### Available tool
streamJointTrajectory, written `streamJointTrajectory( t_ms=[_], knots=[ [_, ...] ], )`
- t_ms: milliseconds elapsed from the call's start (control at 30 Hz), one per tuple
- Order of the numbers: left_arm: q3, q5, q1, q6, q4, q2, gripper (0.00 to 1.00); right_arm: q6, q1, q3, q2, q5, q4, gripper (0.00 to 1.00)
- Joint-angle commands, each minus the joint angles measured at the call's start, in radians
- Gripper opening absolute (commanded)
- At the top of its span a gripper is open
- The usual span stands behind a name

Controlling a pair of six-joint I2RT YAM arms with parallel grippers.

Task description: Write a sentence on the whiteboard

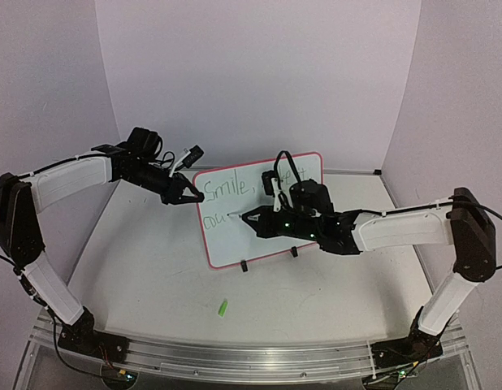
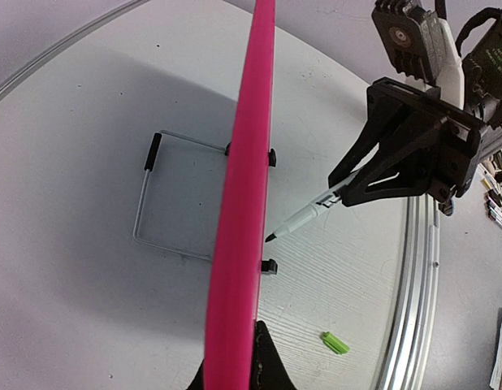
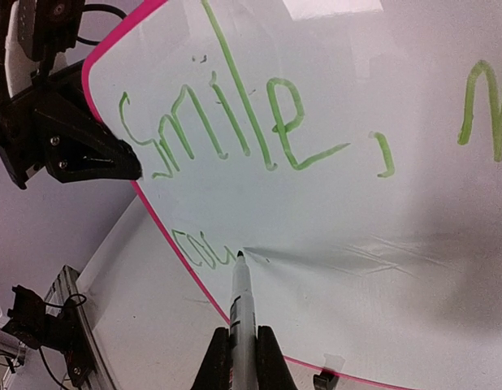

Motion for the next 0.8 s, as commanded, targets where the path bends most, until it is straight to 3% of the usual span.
streamJointTrajectory(
  t_ms=[0, 767],
  knots=[
    [0.012, -0.126, 0.001, 0.069, 0.008, -0.008, 0.00, -0.021, -0.006, 0.042, 0.011, 0.025, 0.025, 0.00],
    [0.012, -0.126, 0.001, 0.069, 0.008, -0.013, 0.00, 0.016, -0.007, 0.001, 0.039, 0.021, 0.025, 0.00]
  ],
)
